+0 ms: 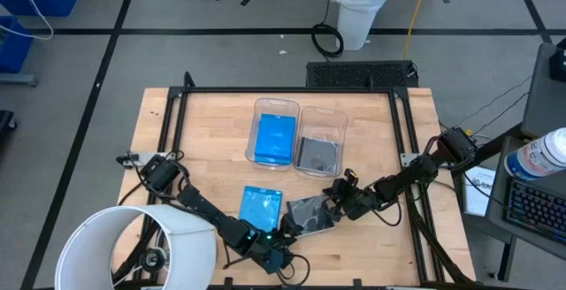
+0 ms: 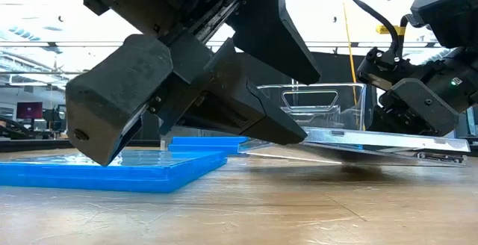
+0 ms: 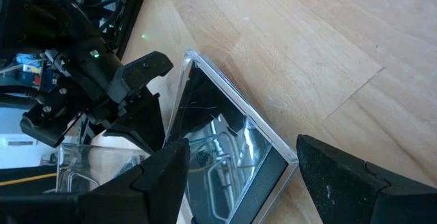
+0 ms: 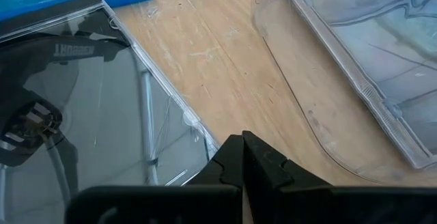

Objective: Pick & place jewel cases by type
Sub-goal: Put the black CD case into the right transparent bin

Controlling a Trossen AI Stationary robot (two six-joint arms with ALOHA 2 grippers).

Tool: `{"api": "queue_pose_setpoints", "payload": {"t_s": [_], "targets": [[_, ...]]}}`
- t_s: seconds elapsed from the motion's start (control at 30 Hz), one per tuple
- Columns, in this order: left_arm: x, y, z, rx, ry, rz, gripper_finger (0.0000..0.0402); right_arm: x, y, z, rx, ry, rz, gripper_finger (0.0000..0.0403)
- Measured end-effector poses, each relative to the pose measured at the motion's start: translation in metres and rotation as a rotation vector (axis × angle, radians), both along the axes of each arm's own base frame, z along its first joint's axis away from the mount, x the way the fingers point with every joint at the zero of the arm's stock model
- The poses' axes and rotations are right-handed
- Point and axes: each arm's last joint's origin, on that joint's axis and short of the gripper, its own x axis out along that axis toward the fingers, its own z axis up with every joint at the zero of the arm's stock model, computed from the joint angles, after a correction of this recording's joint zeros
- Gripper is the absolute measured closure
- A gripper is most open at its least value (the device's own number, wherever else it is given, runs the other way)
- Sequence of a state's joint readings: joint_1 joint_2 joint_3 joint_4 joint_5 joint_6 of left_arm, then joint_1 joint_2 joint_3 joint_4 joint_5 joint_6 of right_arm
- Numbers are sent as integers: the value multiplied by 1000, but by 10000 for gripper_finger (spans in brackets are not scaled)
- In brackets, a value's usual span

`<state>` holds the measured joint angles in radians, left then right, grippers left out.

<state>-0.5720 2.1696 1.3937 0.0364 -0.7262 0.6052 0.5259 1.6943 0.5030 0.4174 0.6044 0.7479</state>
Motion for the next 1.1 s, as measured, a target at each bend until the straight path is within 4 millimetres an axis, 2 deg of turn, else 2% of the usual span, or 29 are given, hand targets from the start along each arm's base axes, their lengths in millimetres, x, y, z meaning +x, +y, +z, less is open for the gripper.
{"api": "queue_pose_setpoints", "payload": {"t_s": [0.77,1.1], "targets": [[-1,0,-1,64,28,-36,133,0,1,0,39,-19,-7,403],[-1,0,-1,66,25,-33,133,-1,0,-1,-53,1,2,403]]}}
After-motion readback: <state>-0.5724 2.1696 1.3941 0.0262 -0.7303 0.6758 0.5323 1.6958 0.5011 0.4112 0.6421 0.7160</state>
